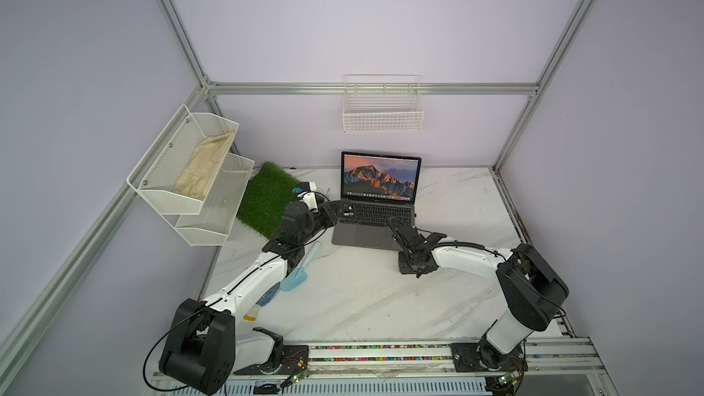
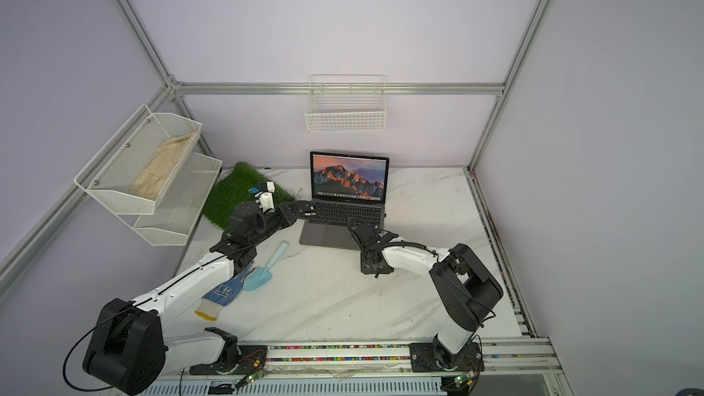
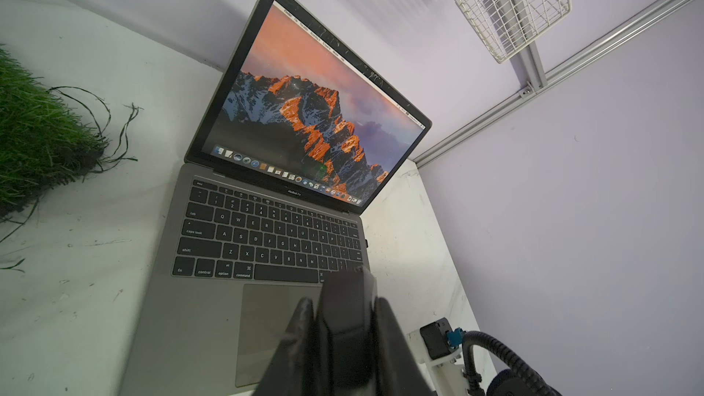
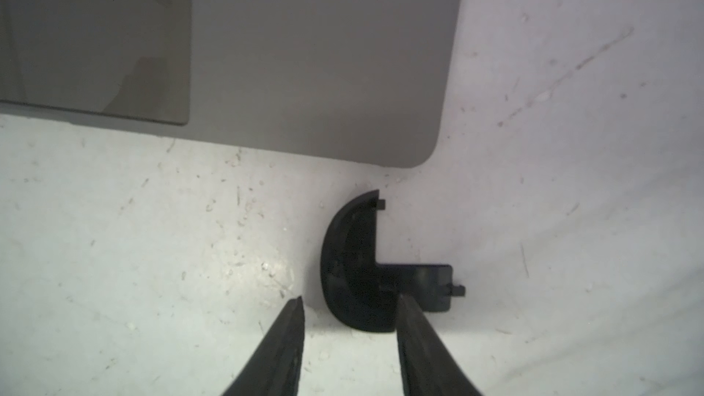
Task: Insert the wireless mouse receiver into the laptop
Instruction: Pick up the lid from the center of the board.
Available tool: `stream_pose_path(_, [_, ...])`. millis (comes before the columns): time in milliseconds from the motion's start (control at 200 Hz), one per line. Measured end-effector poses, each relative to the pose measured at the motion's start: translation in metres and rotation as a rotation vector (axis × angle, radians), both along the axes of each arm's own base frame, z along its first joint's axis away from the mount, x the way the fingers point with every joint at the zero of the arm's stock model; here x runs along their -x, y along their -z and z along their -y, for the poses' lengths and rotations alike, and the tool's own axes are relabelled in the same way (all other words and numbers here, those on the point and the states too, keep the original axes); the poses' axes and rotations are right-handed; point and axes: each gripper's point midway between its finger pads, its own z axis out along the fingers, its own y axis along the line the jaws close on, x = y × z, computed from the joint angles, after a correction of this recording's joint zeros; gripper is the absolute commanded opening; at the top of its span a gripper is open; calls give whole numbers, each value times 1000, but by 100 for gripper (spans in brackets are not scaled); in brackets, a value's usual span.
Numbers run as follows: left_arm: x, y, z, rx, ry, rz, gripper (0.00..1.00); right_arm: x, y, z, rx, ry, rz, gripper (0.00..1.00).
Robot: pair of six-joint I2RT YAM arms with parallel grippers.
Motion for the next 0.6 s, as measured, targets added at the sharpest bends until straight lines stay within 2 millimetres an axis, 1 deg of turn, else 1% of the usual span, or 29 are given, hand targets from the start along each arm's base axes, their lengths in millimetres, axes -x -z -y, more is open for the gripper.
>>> stream_pose_path(140, [0,4,1,-2,7,-11,0,-6,-4,-3,8,1,21,39])
stream_pose_path(260, [0,10,1,-9,8,-32,0,-11,-5,-5,19,2,33,35])
stream_pose_path(425, [2,18,1,-19,7,-61,0,-11,1,-5,35,8,25,27])
stream_pose_path(495, [2,19,1,-21,7,-65,0,-10,6,-4,46,16,18,24])
stream_pose_path(600, [2,19,1,-21,7,-66,0,-11,6,-2,57,28,26,21])
